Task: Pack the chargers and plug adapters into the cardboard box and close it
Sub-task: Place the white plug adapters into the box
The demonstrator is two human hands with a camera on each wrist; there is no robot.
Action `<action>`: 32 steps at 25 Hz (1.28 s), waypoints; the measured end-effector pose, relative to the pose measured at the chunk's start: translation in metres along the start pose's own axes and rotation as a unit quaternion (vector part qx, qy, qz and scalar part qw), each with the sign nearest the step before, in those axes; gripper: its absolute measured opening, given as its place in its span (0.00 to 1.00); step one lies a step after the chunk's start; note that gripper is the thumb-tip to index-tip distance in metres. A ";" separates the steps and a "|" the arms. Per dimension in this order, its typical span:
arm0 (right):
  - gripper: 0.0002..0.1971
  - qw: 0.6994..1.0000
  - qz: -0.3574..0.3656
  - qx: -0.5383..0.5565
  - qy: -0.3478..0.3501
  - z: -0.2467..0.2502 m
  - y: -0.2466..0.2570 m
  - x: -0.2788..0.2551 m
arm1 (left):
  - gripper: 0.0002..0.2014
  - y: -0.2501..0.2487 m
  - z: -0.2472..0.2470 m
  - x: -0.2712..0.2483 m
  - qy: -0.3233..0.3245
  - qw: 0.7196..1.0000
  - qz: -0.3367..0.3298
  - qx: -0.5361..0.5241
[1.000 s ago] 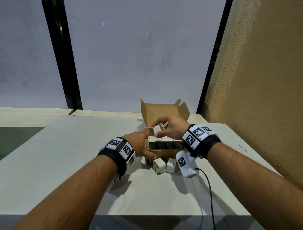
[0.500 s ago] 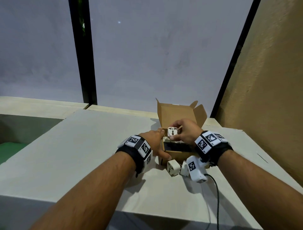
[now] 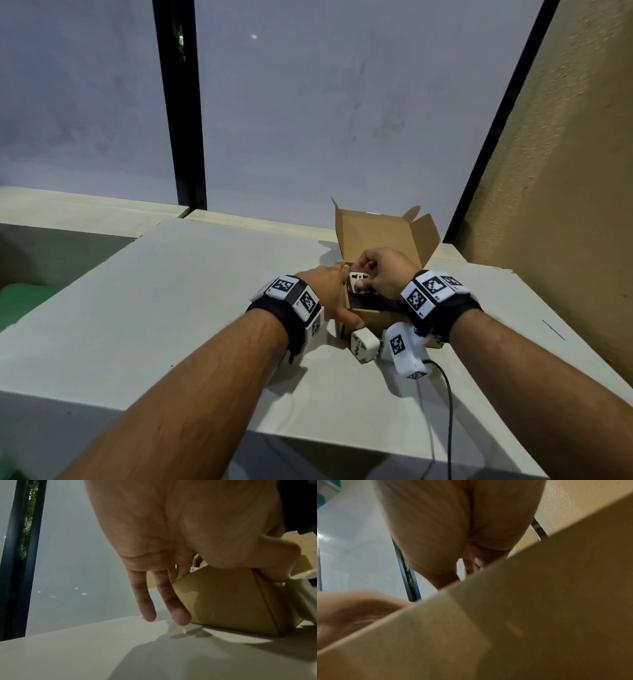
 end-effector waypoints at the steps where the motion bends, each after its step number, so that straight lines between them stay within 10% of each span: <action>1: 0.10 1.000 -0.003 0.000 0.001 -0.001 0.000 0.001 | 0.51 0.000 0.000 0.000 0.000 1.000 0.000 -0.001; 16: 0.13 0.995 0.065 -0.065 -0.047 0.016 0.004 -0.030 | 0.51 -0.005 0.004 -0.002 0.007 0.999 -0.001 0.043; 21: 0.11 0.964 0.199 -0.156 0.084 0.020 0.010 -0.097 | 0.51 -0.004 0.003 0.001 -0.002 0.999 -0.005 0.044; 32: 0.19 0.955 0.179 -0.184 0.151 0.021 -0.009 -0.119 | 0.53 -0.001 0.000 0.004 0.014 0.999 -0.003 0.046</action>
Point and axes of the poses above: each hand's wrist, its own x-axis towards the middle knuckle, its own z-axis out of the back of the hand, y = z × x, the point moved 3 cm from there along x, towards the middle knuckle, and after that the axes turned 10 degrees about -y, right-handed, at the moved point
